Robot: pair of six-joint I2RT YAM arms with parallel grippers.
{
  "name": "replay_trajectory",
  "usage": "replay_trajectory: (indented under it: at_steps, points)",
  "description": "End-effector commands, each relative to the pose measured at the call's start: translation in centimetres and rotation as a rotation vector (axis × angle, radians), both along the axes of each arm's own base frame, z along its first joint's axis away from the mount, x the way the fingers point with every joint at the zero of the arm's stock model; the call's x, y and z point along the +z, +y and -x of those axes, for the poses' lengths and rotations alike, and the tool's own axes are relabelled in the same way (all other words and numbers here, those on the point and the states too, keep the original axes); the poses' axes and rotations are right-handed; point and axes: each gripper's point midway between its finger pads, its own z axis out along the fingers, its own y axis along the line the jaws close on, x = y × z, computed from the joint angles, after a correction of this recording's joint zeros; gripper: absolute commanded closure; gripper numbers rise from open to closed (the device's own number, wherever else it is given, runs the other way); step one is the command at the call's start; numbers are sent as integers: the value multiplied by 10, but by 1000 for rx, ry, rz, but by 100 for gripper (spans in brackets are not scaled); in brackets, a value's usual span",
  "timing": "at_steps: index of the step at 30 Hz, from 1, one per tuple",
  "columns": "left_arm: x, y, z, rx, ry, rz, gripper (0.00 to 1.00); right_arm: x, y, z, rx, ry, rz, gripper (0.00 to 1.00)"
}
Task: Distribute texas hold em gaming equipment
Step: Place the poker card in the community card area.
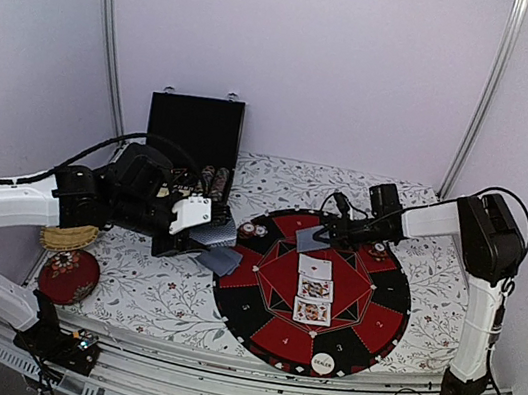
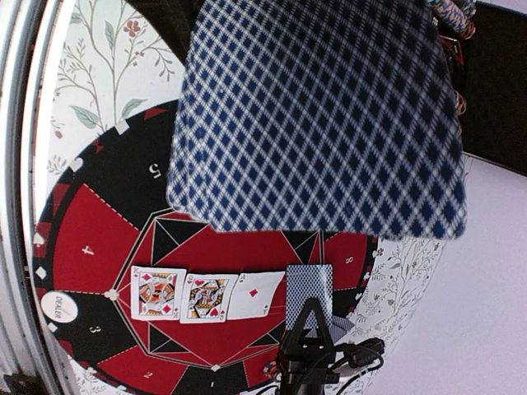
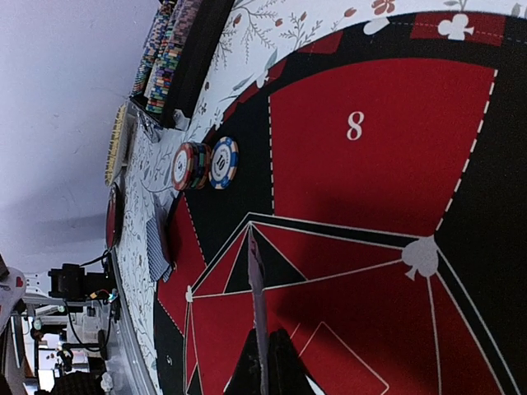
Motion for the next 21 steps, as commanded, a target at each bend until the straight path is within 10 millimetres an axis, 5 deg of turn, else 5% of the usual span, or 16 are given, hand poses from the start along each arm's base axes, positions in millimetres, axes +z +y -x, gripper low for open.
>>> replay_trajectory:
  at_steps: [1,9,21]
  points:
    - [1,-6,6,-29,-6,12,54,-2,7,-15,9,-11,-44,98]
    - [-2,-6,6,-29,-1,6,54,-30,-6,-20,-27,24,31,98]
    - [-1,-4,5,-21,-7,4,54,-42,-20,-13,-26,19,143,98]
